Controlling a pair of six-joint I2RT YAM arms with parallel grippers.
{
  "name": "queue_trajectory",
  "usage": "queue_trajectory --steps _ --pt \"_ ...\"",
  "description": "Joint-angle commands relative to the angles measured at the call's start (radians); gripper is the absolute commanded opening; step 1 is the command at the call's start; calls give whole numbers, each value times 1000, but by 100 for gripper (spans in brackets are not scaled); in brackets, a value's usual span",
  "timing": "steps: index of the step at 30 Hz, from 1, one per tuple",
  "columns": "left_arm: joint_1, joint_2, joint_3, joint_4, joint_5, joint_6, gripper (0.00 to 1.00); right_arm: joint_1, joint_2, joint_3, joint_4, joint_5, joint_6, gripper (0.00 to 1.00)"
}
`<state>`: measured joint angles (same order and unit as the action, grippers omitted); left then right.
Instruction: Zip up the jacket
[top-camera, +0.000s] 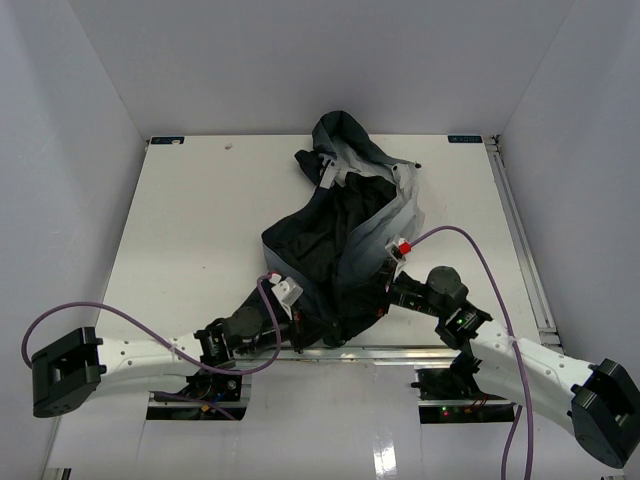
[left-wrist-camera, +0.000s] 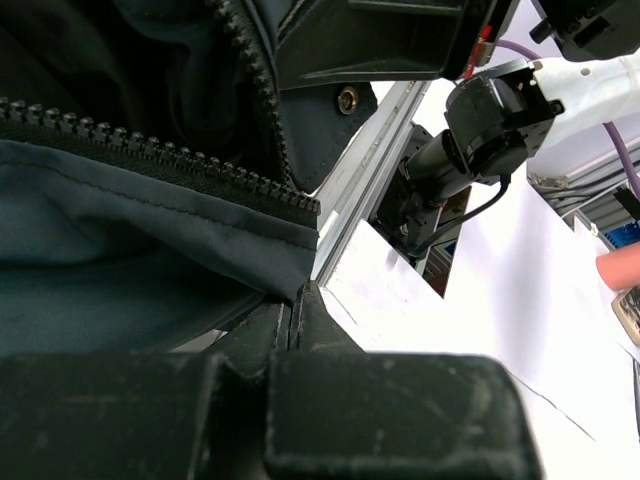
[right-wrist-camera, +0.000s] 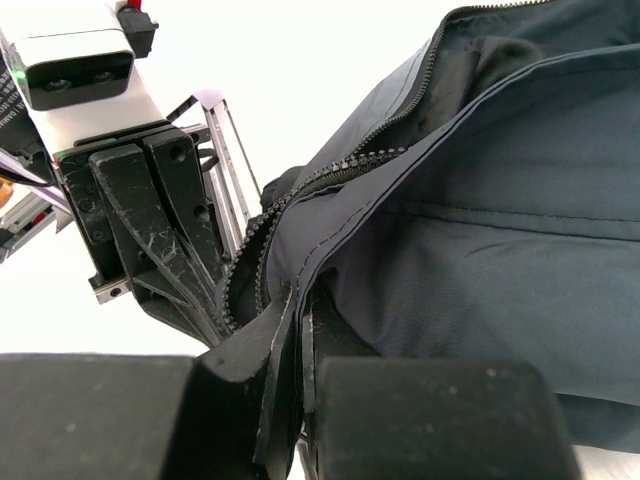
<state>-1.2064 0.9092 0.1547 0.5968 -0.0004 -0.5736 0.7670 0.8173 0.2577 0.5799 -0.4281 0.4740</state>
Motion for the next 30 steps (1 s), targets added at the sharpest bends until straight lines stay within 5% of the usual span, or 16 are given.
queue_trajectory --steps 1,23,30 --pt "-12 20 -10 -130 16 -14 0 -15 -21 59 155 37 14 8" --pt "-11 35 3 -114 27 -38 0 -18 28 52 157 8 19 9" --pt "3 33 5 -108 64 -94 0 -18 63 87 -12 49 -51 29"
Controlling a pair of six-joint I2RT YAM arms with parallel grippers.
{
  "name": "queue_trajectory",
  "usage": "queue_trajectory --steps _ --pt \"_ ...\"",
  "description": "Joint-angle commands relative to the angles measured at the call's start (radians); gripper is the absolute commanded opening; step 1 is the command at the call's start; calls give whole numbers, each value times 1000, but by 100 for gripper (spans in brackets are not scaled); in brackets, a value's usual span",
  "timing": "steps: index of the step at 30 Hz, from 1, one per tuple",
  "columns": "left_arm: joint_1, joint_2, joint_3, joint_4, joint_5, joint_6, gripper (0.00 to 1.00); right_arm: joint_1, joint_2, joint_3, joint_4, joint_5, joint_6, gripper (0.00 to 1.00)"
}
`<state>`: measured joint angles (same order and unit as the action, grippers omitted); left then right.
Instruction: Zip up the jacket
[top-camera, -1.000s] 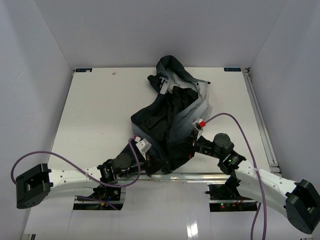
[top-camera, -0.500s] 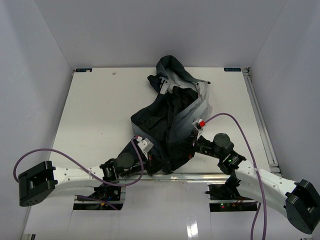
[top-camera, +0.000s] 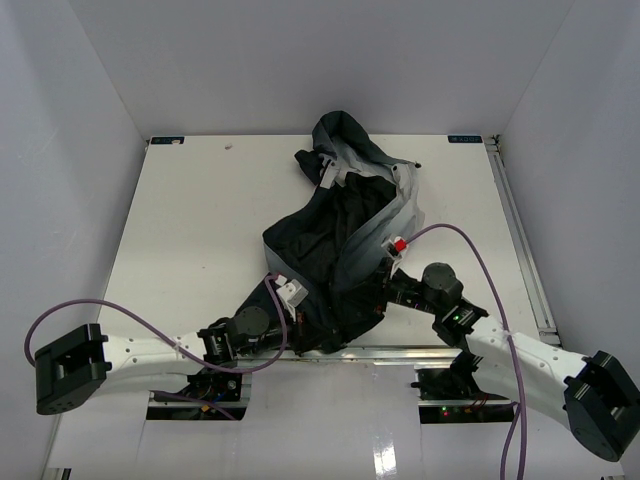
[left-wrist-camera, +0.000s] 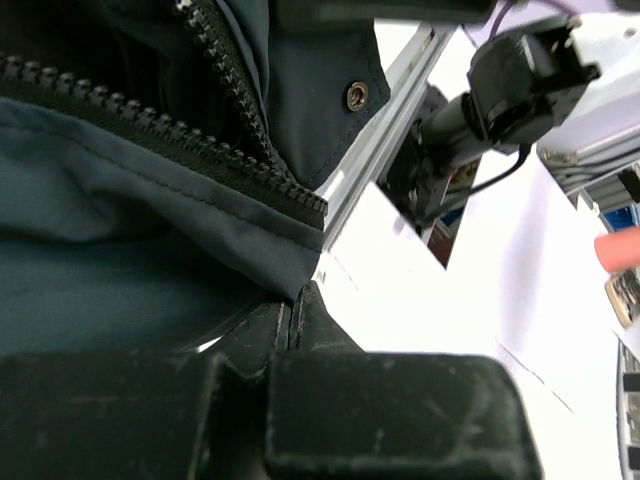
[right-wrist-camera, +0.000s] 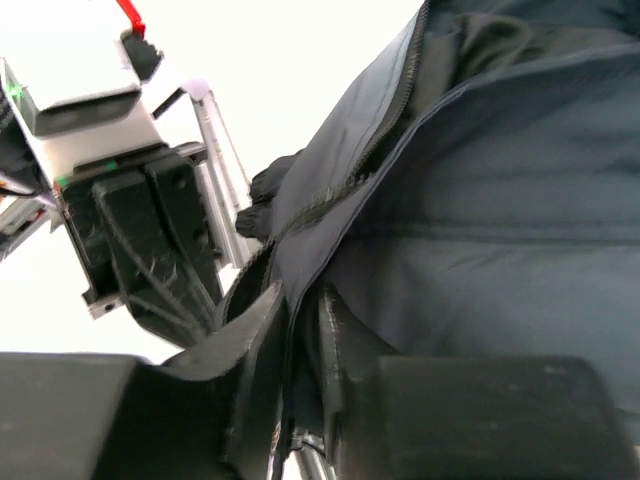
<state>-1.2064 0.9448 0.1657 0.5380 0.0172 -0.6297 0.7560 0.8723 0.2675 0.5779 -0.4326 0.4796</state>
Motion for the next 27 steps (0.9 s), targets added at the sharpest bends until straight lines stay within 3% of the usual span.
queue_trajectory --steps 1,5,10,14,18,21,24,27 --pt "5 -4 -6 -53 48 -45 0 -6 7 82 -35 61 -62 31" --pt "19 -23 5 -97 60 -76 0 -7 -59 134 -203 133 -88 45" --pt "45 -52 13 -145 94 -105 0 -7 -134 279 -573 366 -162 70" --pt "71 -57 11 -144 129 -121 0 2 -142 385 -712 480 -256 74" --pt "92 -48 3 -120 174 -115 0 45 -29 514 -871 618 -326 79" --pt "104 -36 2 -107 201 -109 0 161 16 610 -955 745 -347 80" --pt "128 -27 6 -105 234 -105 0 390 14 637 -978 969 -368 75" --pt "156 -19 -2 -93 268 -107 0 576 19 616 -988 1087 -395 71"
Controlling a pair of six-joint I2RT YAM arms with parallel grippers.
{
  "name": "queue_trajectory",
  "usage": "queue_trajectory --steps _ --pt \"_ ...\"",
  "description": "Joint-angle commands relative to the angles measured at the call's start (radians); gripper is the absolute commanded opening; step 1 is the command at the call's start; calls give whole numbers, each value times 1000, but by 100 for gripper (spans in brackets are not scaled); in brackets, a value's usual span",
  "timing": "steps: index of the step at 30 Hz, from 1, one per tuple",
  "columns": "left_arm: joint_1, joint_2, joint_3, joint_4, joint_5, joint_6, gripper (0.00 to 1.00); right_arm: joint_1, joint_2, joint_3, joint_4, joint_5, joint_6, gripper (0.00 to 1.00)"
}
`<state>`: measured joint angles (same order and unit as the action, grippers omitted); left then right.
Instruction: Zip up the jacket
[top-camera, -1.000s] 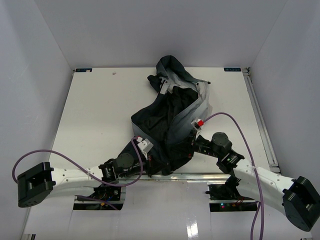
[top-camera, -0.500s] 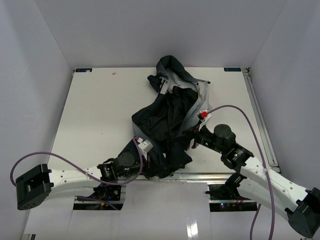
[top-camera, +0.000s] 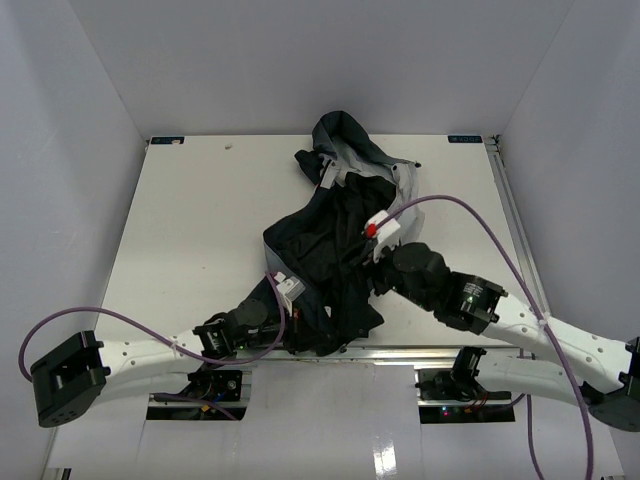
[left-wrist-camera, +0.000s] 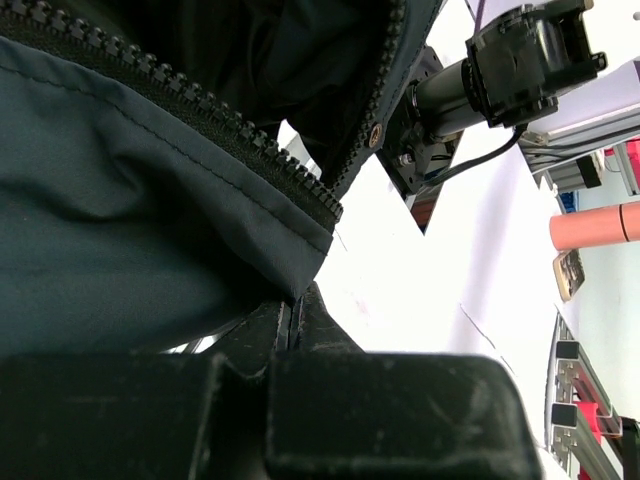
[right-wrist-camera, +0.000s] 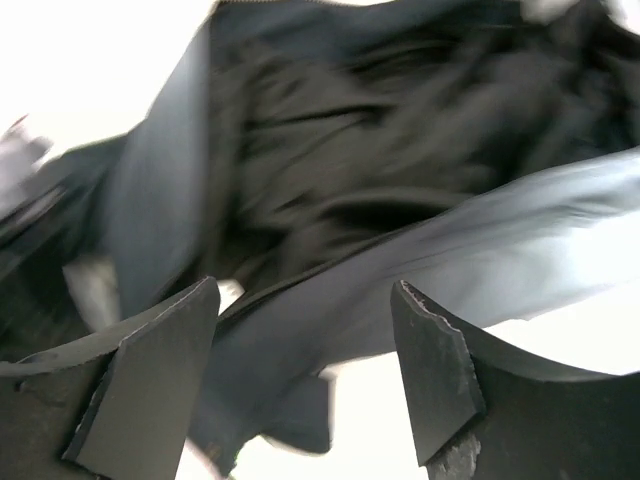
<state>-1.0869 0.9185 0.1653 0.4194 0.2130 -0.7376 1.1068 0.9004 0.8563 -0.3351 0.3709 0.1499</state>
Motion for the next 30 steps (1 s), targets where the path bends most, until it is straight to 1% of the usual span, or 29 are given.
queue_trajectory --steps 1,2,5,7,9,11,13,15,18,22,26,30 --pt "44 10 -5 35 85 1 0 282 -9 21 -66 329 -76 69" --pt "56 12 -8 45 96 -2 0 387 -8 -15 -33 425 -103 68" --pt "65 13 -14 53 116 -2 0 563 -12 -102 32 575 -193 65" --pt "67 5 -18 47 120 0 0 646 -20 -146 75 606 -240 63" --pt "68 -10 -18 38 119 0 0 756 -35 -194 170 617 -316 62" --pt "68 -20 -19 31 118 1 0 821 -36 -251 243 618 -407 62" --pt "69 -32 -22 29 121 0 0 836 -15 -289 282 634 -447 60" --pt "70 -41 -24 26 123 1 0 839 8 -307 301 646 -465 56" --pt "70 -46 -23 21 124 6 0 840 11 -351 384 604 -525 53" --pt "70 -43 -21 21 133 10 0 840 -19 -423 481 515 -581 54" --pt "71 -33 -24 35 135 11 0 840 -12 -455 507 450 -597 60" --pt "71 -16 -28 59 144 5 0 840 18 -461 524 453 -615 64"
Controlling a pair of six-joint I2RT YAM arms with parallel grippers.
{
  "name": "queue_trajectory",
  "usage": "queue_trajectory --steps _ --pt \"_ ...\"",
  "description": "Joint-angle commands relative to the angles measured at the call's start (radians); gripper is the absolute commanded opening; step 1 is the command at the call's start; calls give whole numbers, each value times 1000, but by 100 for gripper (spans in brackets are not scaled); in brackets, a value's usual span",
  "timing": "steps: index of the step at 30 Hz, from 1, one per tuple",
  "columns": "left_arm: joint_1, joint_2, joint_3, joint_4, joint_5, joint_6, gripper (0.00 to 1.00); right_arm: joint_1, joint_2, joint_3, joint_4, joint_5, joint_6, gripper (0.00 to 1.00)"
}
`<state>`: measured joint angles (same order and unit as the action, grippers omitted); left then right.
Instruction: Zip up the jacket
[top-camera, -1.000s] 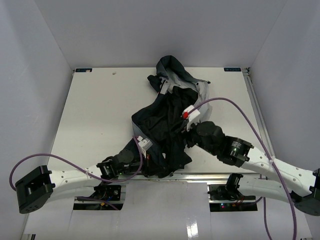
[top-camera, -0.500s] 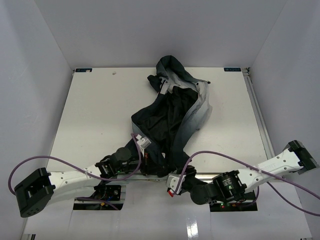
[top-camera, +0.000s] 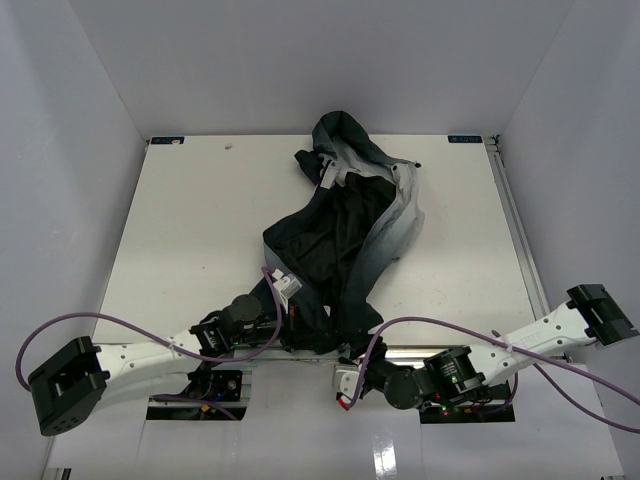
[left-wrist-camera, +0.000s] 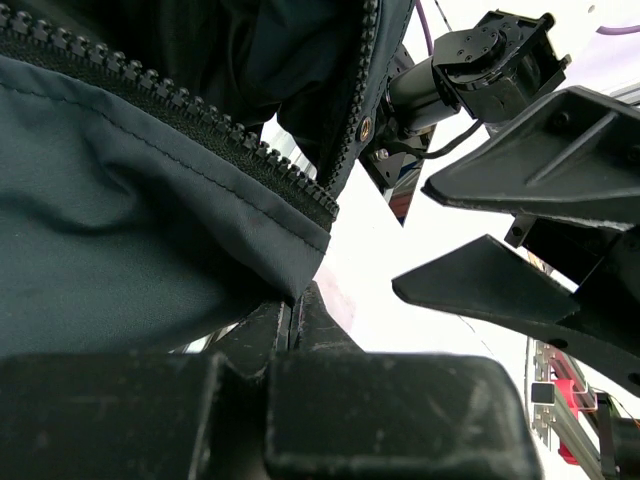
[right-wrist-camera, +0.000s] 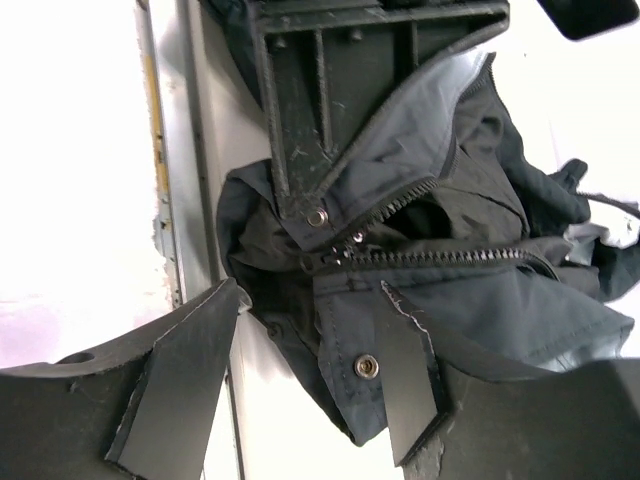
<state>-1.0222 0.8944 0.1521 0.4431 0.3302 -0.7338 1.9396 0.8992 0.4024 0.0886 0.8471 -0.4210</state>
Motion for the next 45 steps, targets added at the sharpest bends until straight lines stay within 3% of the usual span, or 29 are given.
queue_trajectory --steps 1,31,45 --pt "7 12 -16 39 28 -1 0 6 30 -7 104 -21 -50 65" --pt "7 23 -36 108 66 -27 0 6 240 -55 385 150 -284 61" --pt "7 8 -36 103 82 -33 0 -1 266 -63 401 150 -294 55"
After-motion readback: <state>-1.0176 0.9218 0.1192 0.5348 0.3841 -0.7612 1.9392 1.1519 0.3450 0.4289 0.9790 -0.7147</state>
